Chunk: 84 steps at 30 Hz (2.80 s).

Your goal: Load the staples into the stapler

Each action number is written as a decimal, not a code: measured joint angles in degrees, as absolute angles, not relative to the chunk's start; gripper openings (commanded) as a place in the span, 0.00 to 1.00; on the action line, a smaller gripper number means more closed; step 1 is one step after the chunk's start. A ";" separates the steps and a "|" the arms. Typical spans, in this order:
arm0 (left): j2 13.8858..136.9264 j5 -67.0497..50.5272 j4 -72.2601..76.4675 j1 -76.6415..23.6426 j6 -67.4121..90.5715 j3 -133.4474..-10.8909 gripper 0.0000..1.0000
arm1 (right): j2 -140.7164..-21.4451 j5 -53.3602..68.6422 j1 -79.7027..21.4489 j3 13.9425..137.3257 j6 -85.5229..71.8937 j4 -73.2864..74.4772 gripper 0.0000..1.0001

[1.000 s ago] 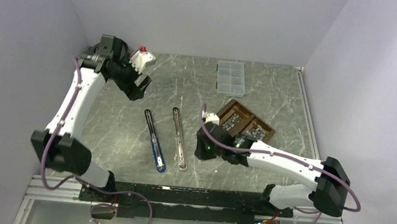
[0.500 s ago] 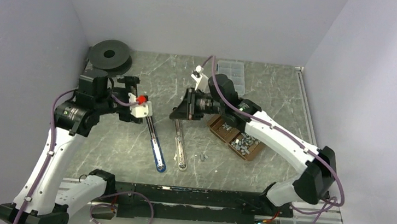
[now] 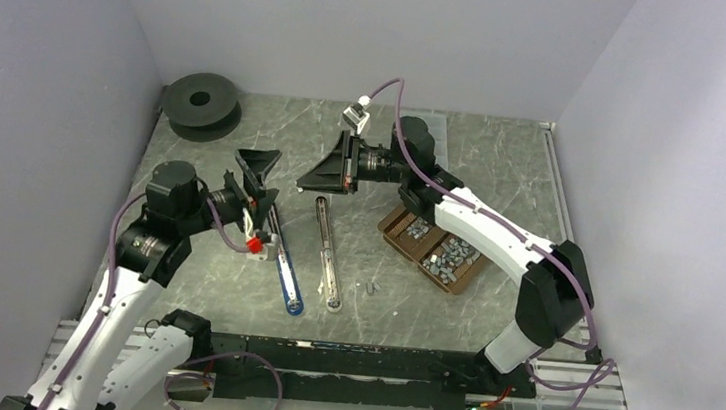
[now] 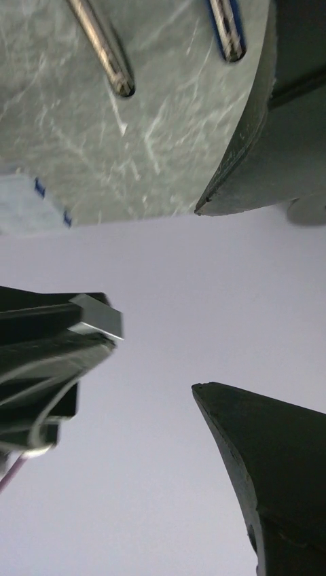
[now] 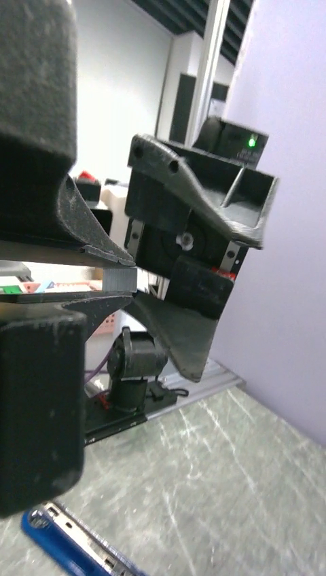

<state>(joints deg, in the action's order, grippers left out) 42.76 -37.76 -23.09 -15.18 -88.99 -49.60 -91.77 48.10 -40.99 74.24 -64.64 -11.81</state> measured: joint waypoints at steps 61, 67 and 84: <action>47.37 -42.68 -26.79 -20.51 -45.78 -65.06 0.64 | -100.12 47.35 -41.19 65.63 -96.66 -68.64 0.00; 48.29 -42.78 -25.87 -20.75 -43.79 -66.85 0.52 | -100.44 46.96 -41.71 65.98 -96.66 -68.62 0.00; 48.29 -43.70 -27.09 -21.32 -43.79 -67.37 0.21 | -101.14 45.84 -42.46 67.02 -96.49 -68.79 0.00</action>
<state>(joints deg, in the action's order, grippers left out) 48.29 -43.70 -27.09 -21.32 -43.79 -67.37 -101.14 45.84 -42.46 67.02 -96.49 -68.79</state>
